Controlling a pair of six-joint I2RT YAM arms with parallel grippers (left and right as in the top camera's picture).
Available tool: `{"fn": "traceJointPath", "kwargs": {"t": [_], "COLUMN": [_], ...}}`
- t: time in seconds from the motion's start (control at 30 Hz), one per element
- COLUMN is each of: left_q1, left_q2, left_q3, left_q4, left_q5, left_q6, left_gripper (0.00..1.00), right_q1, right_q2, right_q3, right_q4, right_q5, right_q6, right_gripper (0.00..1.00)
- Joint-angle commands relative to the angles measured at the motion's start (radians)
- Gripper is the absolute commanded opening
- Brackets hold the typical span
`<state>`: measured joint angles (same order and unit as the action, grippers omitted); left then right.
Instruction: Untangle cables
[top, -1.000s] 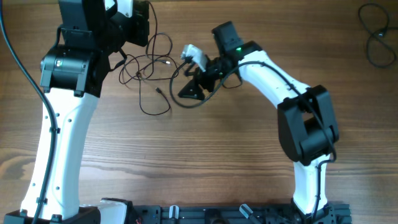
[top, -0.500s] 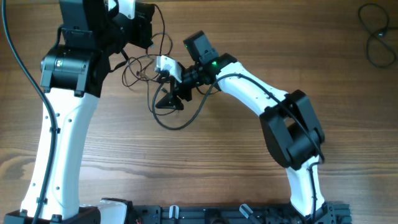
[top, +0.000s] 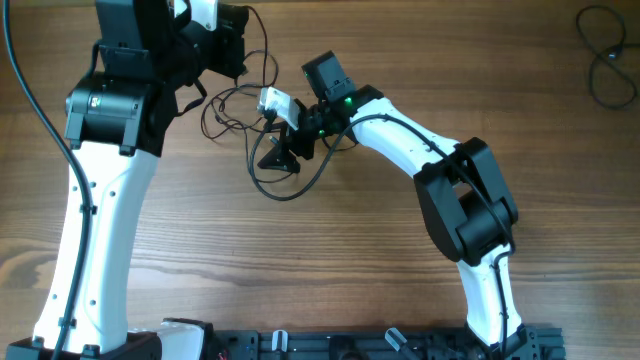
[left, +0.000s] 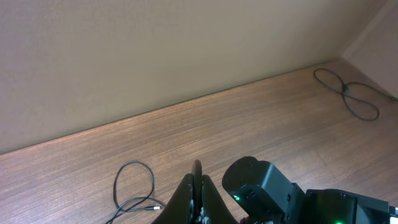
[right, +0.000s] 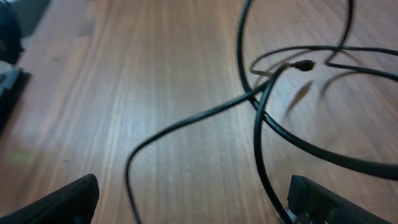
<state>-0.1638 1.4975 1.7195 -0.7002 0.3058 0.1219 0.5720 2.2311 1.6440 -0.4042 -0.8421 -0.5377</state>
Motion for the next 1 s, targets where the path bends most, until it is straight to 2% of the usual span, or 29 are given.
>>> {"fn": "traceJointPath", "kwargs": {"t": [0.0,0.2,0.27,0.33,0.4,0.43,0.5,0.57,0.6,0.63,0.77,0.97], "left_q1": [-0.003,-0.003,-0.003,-0.003,-0.003,-0.003,-0.003,-0.003,-0.003,-0.003,-0.003,-0.003], "left_q2": [-0.009,-0.009,-0.009,-0.009,-0.009,-0.009,-0.009,-0.009,-0.009,-0.009,-0.009,-0.009], "left_q3": [0.002,0.002,0.002,0.002,0.002,0.002,0.002,0.002,0.002,0.002,0.002,0.002], "left_q4": [0.003,0.005,0.004,0.004,0.004,0.004,0.004,0.004,0.004,0.004,0.004,0.011], "left_q5": [0.021,0.021,0.021,0.021,0.021,0.021,0.021,0.021,0.021,0.021,0.02,0.019], "left_q6": [-0.006,-0.006,-0.006,-0.006,-0.006,-0.005,-0.006,-0.006,-0.006,-0.006,-0.006,-0.005], "left_gripper": [0.05,0.05,0.04,0.04,0.04,0.04,0.04,0.04,0.05,0.04,0.04,0.04], "right_q1": [-0.005,-0.007,-0.007,-0.007,-0.007,-0.007,-0.007,-0.007,-0.007,-0.007,-0.008,-0.032], "right_q2": [0.021,0.021,0.021,0.021,0.021,0.021,0.021,0.021,0.021,0.021,0.021,0.021], "right_q3": [-0.001,-0.001,-0.001,-0.001,-0.001,-0.001,-0.001,-0.001,-0.001,-0.001,-0.001,-0.001], "right_q4": [0.018,0.067,0.092,0.106,0.106,0.105,0.101,0.101,0.101,0.102,0.106,0.069], "right_q5": [0.098,0.14,0.193,0.231,0.253,0.266,0.281,0.29,0.3,0.31,0.42,0.901], "right_q6": [0.015,0.047,0.082,0.105,0.106,0.121,0.126,0.134,0.143,0.15,0.23,0.499], "right_gripper": [1.0,0.99,0.94,0.75,0.62,0.56,0.51,0.33,0.12,0.04,0.04,0.04]}}
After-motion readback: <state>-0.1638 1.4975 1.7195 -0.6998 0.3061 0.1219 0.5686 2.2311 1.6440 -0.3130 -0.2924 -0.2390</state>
